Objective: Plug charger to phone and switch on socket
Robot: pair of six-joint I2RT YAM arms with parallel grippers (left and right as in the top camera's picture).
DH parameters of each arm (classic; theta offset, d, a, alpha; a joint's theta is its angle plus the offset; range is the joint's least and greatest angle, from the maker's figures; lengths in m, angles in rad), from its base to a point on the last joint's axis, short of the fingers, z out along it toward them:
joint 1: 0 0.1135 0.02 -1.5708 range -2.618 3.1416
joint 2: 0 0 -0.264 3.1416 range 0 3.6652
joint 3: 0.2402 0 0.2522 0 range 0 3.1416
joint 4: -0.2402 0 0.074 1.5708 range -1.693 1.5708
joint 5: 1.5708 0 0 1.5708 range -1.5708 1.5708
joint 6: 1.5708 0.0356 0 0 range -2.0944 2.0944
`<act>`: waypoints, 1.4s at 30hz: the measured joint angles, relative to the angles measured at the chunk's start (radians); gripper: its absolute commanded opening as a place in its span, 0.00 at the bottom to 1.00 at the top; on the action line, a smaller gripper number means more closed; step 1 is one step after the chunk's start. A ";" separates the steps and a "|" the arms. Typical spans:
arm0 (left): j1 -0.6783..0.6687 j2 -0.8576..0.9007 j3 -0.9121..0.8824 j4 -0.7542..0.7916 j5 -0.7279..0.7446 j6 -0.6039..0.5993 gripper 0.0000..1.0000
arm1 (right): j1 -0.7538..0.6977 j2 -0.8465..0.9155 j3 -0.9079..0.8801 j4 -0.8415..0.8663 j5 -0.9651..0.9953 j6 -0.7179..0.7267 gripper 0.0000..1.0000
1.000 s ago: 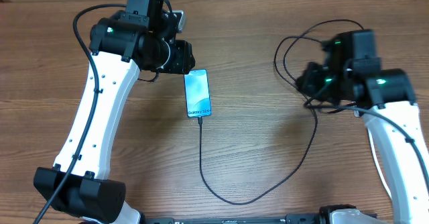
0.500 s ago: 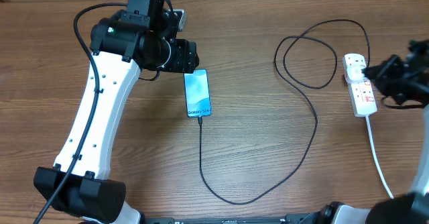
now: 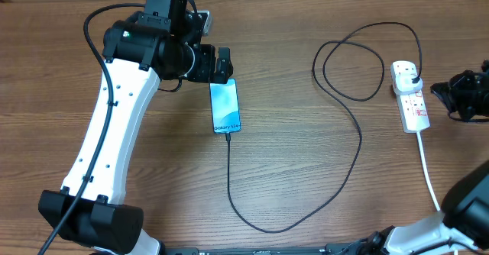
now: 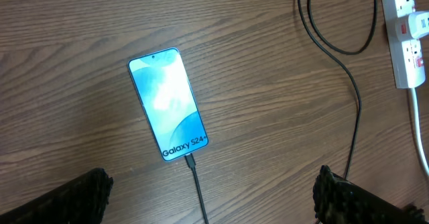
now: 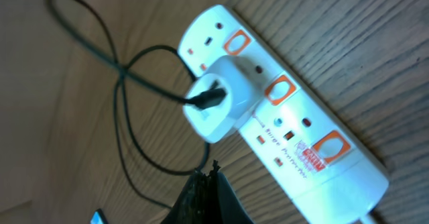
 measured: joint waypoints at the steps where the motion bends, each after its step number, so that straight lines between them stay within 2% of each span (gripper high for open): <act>1: 0.000 0.000 0.000 0.000 0.000 0.000 1.00 | 0.000 0.029 0.000 0.014 0.000 0.001 0.04; 16: 0.000 0.000 0.000 0.000 0.000 0.000 1.00 | 0.000 0.066 0.000 0.135 0.082 0.095 0.04; 23: 0.000 0.000 0.000 0.000 0.000 0.000 0.99 | 0.000 0.175 0.002 0.159 0.077 0.079 0.04; 32: 0.000 0.000 0.000 0.000 0.000 0.000 1.00 | -0.013 0.224 0.002 0.214 -0.023 0.127 0.04; 42: 0.000 0.000 0.000 0.008 0.000 0.000 1.00 | -0.127 0.256 -0.047 0.352 -0.241 0.150 0.04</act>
